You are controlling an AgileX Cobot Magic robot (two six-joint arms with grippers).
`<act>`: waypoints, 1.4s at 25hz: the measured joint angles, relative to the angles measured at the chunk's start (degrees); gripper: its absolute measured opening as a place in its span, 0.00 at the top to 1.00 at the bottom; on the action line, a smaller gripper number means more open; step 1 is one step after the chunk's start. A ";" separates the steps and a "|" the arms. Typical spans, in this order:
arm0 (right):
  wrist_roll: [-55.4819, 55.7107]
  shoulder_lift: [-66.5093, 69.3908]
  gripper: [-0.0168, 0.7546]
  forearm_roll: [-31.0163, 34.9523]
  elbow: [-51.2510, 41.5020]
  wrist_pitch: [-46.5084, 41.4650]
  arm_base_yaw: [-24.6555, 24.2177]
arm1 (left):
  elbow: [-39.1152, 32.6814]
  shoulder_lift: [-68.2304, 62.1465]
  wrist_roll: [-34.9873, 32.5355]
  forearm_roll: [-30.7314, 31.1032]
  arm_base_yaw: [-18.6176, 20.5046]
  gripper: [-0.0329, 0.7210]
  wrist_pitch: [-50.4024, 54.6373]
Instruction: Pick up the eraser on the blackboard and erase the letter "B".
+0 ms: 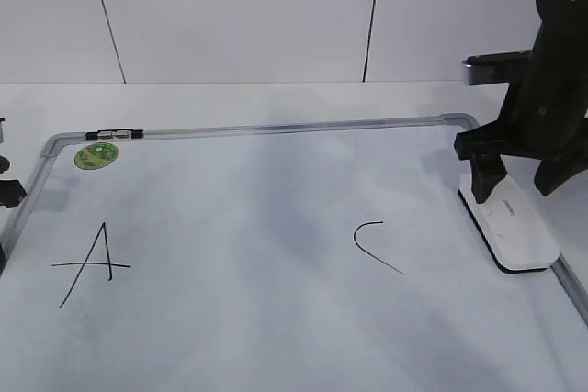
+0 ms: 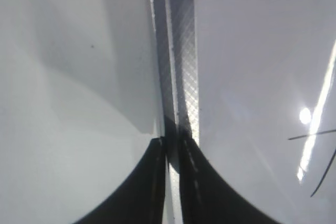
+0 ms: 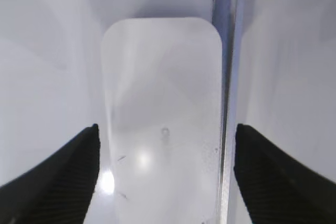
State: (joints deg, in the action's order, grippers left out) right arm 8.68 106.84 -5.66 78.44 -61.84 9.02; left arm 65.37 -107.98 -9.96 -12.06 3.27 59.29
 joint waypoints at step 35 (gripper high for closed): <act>-2.58 0.00 0.22 6.25 10.94 -8.08 0.00 | 4.48 -0.66 -3.25 -0.29 0.00 0.91 -4.79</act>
State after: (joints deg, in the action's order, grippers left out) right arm 6.09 106.84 0.59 89.38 -69.93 9.02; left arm 69.85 -108.64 -13.21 -12.35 3.27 54.51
